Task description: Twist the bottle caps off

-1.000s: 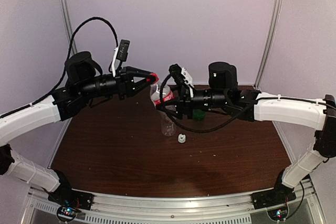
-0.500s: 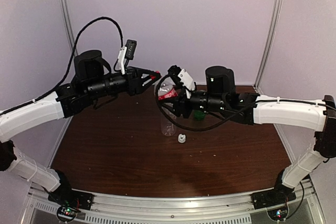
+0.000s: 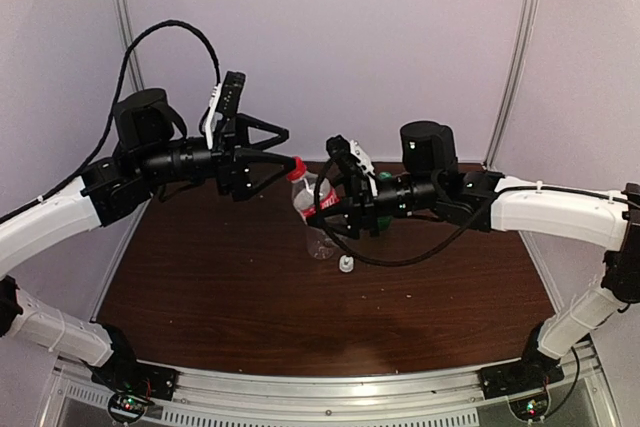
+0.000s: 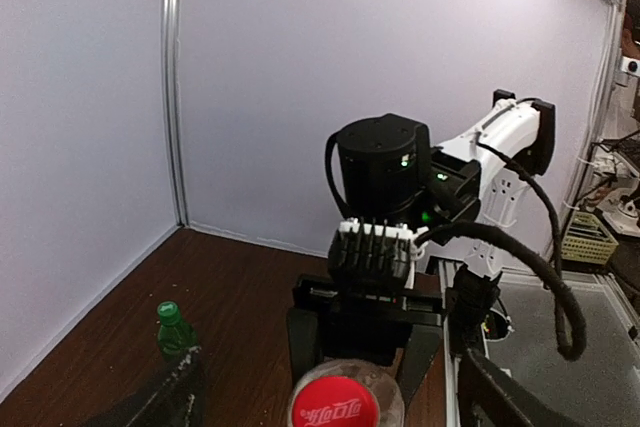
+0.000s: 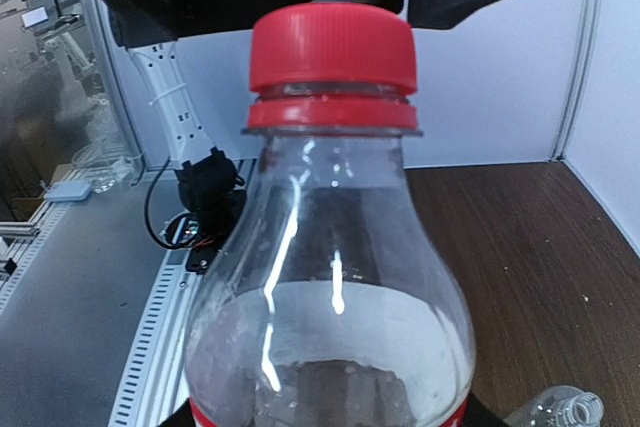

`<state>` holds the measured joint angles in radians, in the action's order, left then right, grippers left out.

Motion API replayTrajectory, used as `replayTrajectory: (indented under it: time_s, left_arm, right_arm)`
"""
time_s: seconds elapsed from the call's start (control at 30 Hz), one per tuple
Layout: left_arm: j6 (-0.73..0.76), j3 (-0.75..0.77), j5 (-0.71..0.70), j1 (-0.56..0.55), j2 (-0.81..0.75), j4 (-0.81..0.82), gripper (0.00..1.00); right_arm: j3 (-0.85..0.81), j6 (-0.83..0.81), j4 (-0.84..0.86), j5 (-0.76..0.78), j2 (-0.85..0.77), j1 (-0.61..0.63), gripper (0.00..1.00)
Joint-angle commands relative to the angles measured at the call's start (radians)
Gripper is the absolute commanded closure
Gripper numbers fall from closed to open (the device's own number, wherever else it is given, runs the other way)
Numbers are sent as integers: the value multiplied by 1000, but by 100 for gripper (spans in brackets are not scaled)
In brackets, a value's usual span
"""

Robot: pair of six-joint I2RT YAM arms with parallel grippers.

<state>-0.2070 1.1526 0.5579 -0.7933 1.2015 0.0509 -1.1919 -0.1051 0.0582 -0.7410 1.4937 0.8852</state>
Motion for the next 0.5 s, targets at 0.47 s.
replayTrajectory:
  time_s: [0.47]
  left_arm:
    - [-45, -21, 488, 15, 85, 228, 24]
  right_arm:
    - [-41, 90, 83, -457, 43, -12, 54]
